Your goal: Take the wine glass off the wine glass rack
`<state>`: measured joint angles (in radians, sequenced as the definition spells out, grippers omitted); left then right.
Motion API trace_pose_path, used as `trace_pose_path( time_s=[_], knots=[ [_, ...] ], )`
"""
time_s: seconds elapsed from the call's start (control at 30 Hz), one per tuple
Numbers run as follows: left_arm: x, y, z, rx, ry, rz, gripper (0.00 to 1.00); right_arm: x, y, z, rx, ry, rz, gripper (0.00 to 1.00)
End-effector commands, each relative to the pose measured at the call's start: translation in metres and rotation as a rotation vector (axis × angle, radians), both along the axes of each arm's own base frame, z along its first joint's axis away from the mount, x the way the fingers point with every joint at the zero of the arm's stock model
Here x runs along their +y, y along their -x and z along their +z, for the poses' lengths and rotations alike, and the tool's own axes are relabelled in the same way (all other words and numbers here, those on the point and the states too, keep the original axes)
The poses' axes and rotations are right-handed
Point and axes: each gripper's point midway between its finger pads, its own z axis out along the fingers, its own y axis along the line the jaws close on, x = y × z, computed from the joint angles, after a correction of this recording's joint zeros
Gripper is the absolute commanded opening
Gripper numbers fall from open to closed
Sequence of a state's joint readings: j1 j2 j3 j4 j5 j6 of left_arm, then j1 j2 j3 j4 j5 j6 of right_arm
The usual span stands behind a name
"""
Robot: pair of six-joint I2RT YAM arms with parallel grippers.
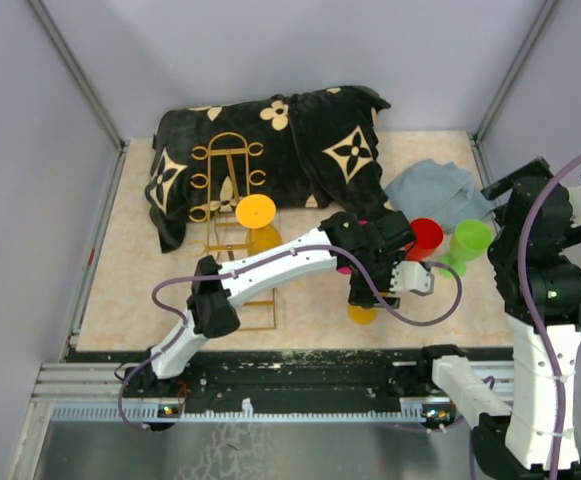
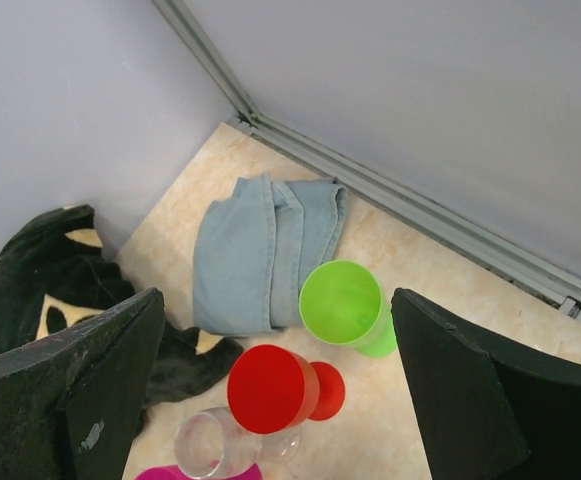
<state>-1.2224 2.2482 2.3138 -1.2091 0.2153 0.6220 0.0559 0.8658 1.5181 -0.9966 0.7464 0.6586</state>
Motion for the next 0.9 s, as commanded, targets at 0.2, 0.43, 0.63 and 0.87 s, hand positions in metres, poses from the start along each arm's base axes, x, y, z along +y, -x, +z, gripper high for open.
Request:
trace_pose_path(
  time_s=[0.2, 0.43, 0.63, 0.87],
  knots=[
    [-0.018, -0.006, 0.108, -0.1, 0.302, 0.037, 0.81, 0.003, -0.008, 0.015, -0.029, -0.002, 0.025, 0.96],
    [-0.01, 0.006, 0.191, -0.114, 0.53, 0.048, 0.79, 0.009, -0.024, 0.038, -0.065, 0.005, 0.065, 0.96],
    [0.027, -0.037, 0.297, -0.336, 0.794, 0.226, 0.82, 0.037, -0.08, 0.063, -0.09, -0.01, 0.229, 0.96],
    [0.173, -0.156, 0.403, -0.513, 1.076, 0.732, 0.84, 0.156, -0.185, 0.071, -0.08, -0.251, 0.81, 0.78]
  ],
)
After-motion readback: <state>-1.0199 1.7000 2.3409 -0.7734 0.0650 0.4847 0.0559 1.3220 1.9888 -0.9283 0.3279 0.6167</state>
